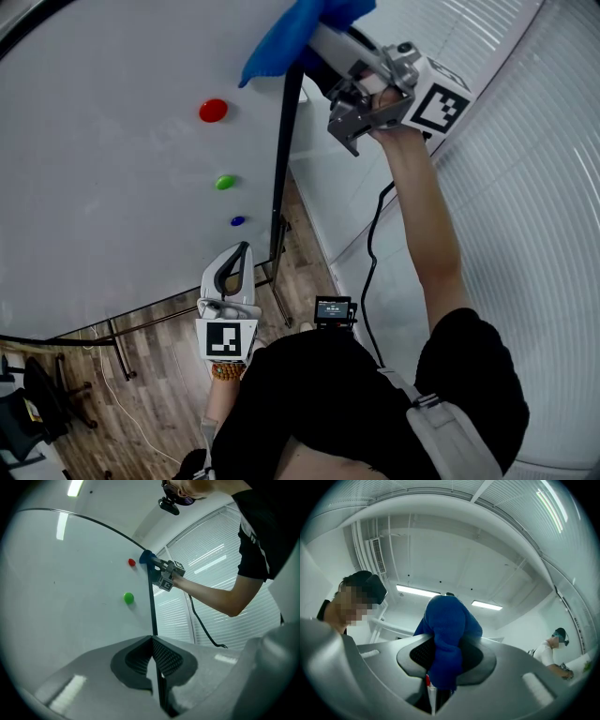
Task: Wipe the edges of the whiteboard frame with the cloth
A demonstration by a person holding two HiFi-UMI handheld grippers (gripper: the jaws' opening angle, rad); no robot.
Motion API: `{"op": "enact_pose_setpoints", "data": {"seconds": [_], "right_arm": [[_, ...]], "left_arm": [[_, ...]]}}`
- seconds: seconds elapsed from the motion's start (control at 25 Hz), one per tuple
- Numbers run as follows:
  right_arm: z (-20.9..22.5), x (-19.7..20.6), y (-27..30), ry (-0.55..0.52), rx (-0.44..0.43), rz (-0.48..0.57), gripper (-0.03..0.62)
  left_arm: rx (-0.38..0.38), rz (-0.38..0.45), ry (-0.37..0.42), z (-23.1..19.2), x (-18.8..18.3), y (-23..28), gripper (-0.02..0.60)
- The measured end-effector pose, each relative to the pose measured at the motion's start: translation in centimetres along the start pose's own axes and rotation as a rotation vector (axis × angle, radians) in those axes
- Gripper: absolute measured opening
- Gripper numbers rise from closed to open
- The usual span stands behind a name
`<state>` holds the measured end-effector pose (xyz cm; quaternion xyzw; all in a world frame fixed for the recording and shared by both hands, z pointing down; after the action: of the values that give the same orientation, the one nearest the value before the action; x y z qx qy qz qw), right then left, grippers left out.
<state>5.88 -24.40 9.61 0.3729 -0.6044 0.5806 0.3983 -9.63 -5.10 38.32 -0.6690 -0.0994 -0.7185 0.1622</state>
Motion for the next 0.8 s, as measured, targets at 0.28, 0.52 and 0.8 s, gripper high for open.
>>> {"op": "enact_pose_setpoints", "data": {"seconds": [0.28, 0.52, 0.8], "right_arm": [[-0.12, 0.46, -0.19, 0.014, -0.003, 0.021, 0.135], [-0.22, 0.6, -0.31, 0.018, -0.004, 0.044, 0.135], [-0.31, 0.96, -0.52, 0.035, -0.011, 0.073, 0.137]], "left_arm": [[-0.001, -0.013, -0.001, -0.01, -0.04, 0.11, 0.0], [-0.005, -0.029, -0.01, 0.02, 0.09, 0.2, 0.0], [-0.002, -0.019, 0.004, 0.05, -0.12, 0.25, 0.0]]}}
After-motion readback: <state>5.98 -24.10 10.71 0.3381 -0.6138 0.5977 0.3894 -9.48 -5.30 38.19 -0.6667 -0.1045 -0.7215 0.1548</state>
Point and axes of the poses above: the fingertips, and each gripper's own axes: y forward along the fingers, z to its right, x out of its underside, the point moved 8 cm from there along -y, backward along the fingers, and after that the axes turned 2 degrees about -z, right-handed, at the moved point
